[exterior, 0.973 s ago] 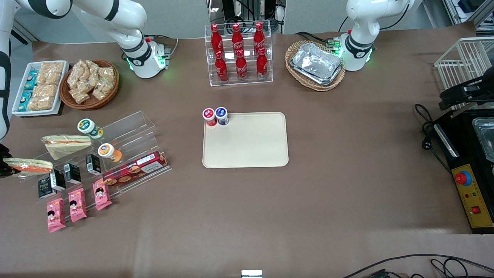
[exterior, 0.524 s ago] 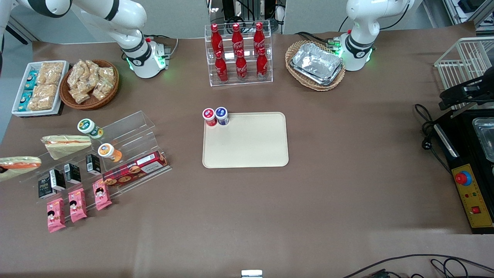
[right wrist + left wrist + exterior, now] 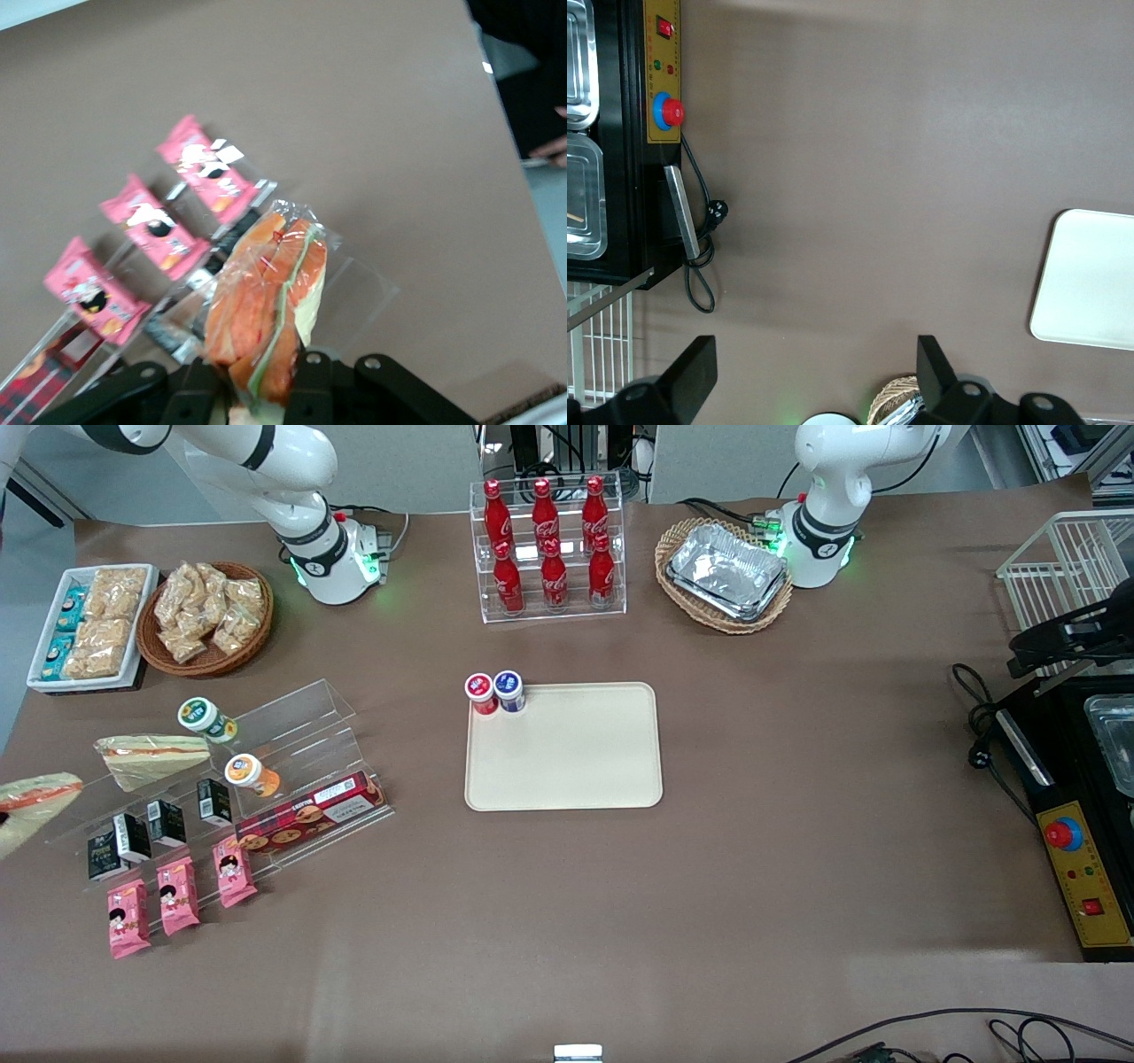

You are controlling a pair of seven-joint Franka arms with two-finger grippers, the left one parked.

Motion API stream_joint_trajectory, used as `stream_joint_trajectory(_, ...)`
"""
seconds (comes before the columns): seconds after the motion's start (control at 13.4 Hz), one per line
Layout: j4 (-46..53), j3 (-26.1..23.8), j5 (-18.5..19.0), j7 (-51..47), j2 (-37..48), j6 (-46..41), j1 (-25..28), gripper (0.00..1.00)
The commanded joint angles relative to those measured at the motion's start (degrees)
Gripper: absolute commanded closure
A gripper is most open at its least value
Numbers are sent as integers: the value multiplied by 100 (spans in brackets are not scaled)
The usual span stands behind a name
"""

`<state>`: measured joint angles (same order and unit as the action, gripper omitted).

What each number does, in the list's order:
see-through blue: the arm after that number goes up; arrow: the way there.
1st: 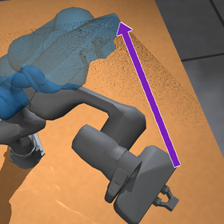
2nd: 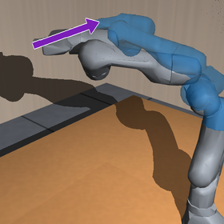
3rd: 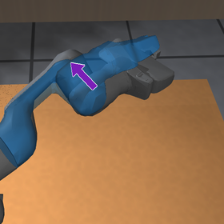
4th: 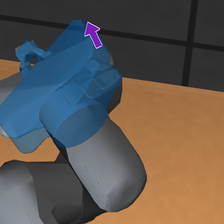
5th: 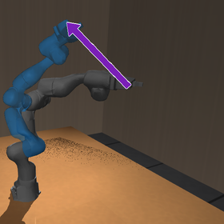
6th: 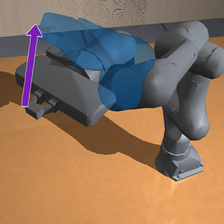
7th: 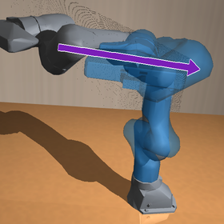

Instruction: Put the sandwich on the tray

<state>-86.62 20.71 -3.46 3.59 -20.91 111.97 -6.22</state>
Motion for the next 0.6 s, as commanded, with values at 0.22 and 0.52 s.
stream_joint_trajectory(0.22, 75, 12, 3, 142, 219, -158, 1683, 89)
stream_joint_trajectory(0.52, 75, 3, -461, -1303, 219, -176, 2255, 89)
